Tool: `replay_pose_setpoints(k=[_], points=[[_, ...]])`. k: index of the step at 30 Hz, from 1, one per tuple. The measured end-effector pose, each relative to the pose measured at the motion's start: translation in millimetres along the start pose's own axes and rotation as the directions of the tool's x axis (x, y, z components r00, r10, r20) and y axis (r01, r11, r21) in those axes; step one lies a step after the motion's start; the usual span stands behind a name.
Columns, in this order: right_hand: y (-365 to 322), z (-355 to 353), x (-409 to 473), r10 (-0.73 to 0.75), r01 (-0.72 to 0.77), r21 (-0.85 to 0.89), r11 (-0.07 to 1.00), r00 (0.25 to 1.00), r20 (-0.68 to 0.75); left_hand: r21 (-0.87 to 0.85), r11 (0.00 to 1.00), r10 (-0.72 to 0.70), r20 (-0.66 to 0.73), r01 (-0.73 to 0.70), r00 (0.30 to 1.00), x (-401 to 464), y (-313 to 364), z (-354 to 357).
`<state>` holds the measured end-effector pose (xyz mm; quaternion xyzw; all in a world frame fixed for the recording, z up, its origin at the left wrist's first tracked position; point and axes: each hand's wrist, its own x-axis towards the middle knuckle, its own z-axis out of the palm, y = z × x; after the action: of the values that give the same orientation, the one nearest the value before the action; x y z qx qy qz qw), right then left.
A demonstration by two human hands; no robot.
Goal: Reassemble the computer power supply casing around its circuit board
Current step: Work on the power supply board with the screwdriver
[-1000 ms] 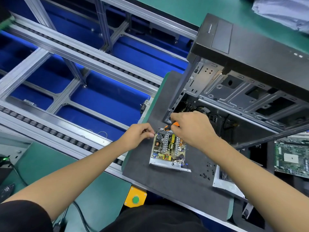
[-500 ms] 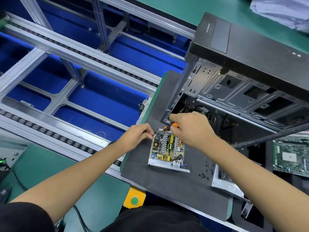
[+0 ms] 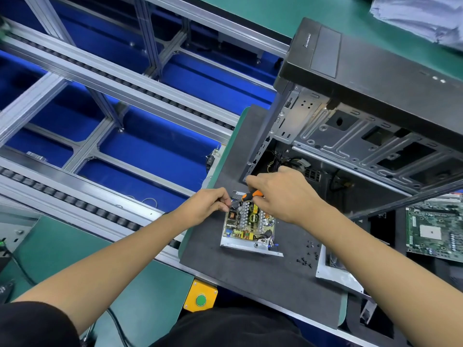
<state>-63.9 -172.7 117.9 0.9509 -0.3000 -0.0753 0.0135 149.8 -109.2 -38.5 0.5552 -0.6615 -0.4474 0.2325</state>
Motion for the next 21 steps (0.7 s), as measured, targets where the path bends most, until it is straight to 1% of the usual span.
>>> replay_pose_setpoints(k=[5,10,13,17,19,21], points=[[1.6,-2.2,-0.5,0.007,-0.007,-0.014,1.000,1.000,-0.001,-0.015,0.999,0.045,-0.030,-0.045,0.999,1.3,-0.2,1.8],[3.6,-3.2,-1.0,-0.002,0.002,-0.018,1.000,1.000,-0.009,-0.030,0.998,0.055,-0.028,-0.056,0.998,4.1,-1.7,2.8],[5.7,-2.8,-0.9,0.000,0.000,-0.038,0.999,1.000,0.004,-0.103,0.993,0.048,-0.014,-0.049,0.999,3.3,-3.3,4.1],[9.7,-1.2,-2.2,0.002,-0.002,-0.060,0.998,1.000,0.005,-0.174,0.984,0.027,-0.031,-0.033,0.999,0.6,-6.5,4.0],[10.9,-0.6,-2.9,0.009,-0.009,-0.067,0.998,1.000,0.001,-0.140,0.990,0.021,-0.060,-0.030,0.998,-1.4,-10.9,5.7],[11.7,0.6,-3.0,0.012,-0.011,-0.079,0.997,1.000,0.003,-0.066,0.998,0.010,-0.107,-0.017,0.994,-3.7,-18.6,12.3]])
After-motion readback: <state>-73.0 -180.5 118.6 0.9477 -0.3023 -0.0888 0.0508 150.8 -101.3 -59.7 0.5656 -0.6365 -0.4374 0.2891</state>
